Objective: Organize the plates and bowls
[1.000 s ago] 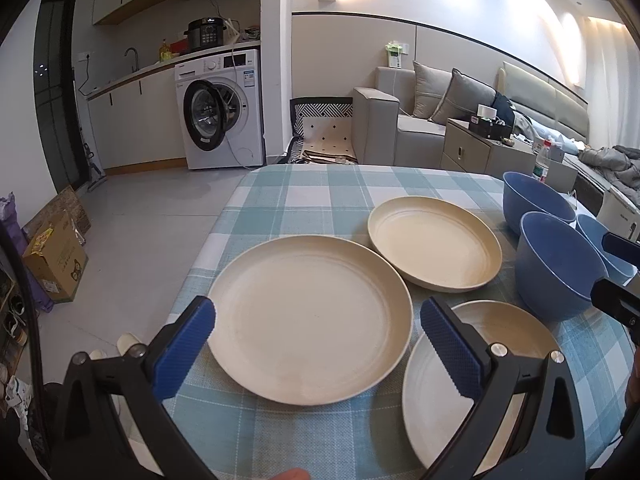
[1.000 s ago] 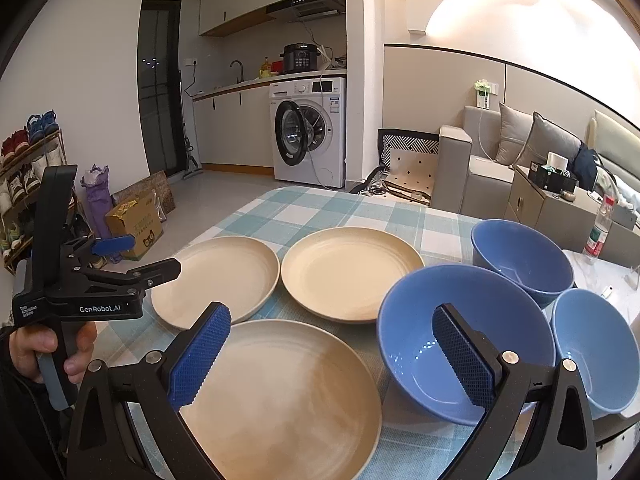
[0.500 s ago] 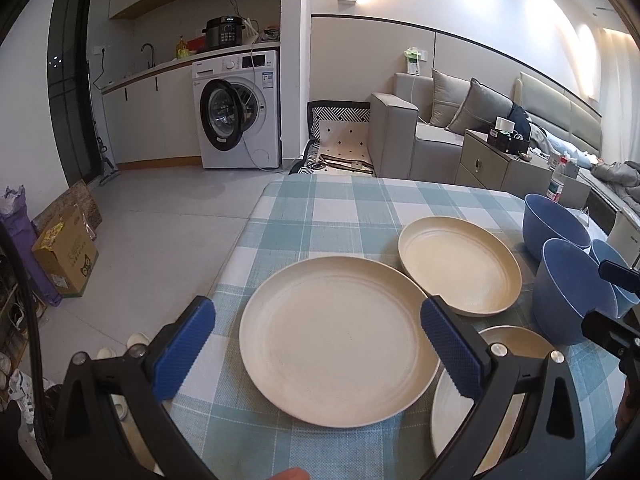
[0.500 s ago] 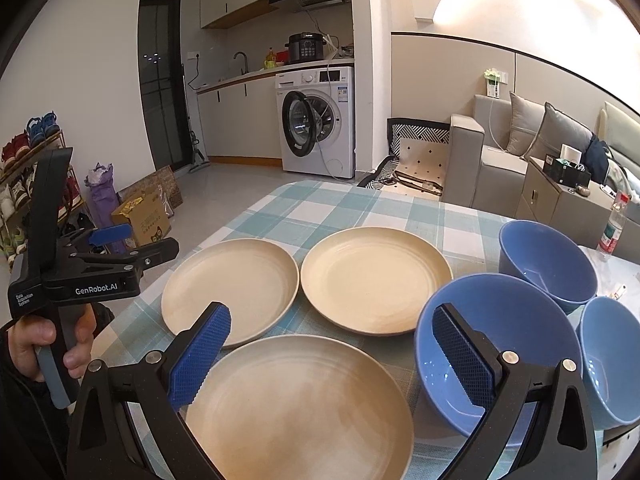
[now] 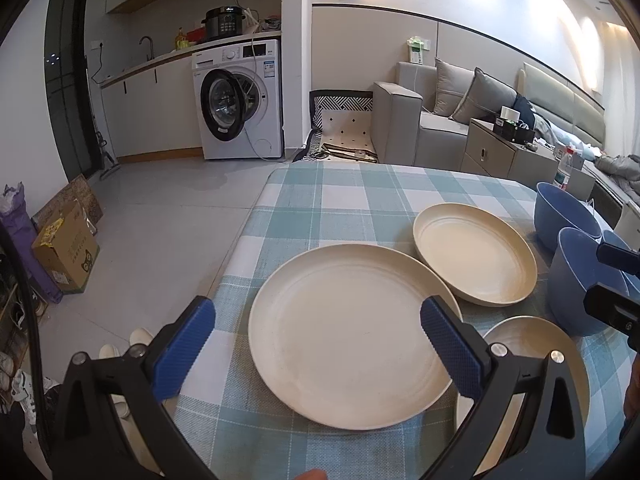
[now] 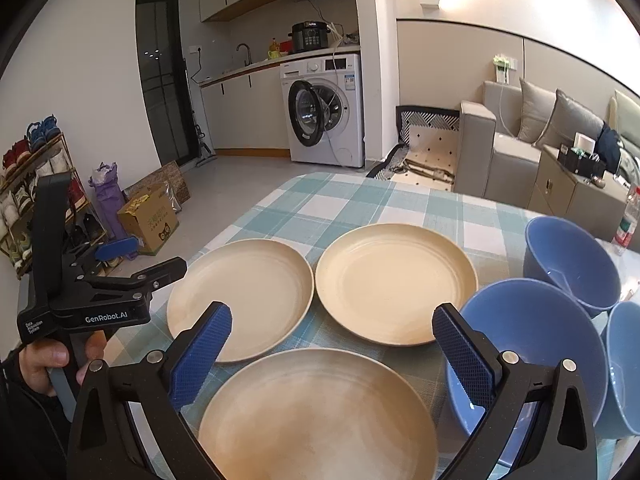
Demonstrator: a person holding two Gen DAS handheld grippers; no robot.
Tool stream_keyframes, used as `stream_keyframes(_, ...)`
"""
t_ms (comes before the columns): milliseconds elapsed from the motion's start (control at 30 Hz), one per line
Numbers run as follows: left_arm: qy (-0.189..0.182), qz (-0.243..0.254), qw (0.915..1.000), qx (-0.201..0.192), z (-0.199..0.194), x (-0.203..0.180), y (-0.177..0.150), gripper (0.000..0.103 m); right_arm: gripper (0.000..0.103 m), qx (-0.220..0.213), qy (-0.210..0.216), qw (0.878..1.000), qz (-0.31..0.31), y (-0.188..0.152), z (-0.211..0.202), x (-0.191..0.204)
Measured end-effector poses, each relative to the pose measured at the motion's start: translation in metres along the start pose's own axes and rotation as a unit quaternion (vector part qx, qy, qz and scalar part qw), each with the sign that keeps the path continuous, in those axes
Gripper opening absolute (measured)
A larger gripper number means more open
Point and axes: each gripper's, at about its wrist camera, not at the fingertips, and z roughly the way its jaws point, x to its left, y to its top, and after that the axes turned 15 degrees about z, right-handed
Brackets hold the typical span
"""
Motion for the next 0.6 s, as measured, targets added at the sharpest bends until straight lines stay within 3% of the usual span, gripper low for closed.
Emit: stream_keyframes(600, -0.036, -0.011, 0.9992, 0.017, 0.014, 0.021, -0.015, 0.103, 0.097, 0.049, 0.014, 0.999, -0.009, 0.001, 0.049, 0.017)
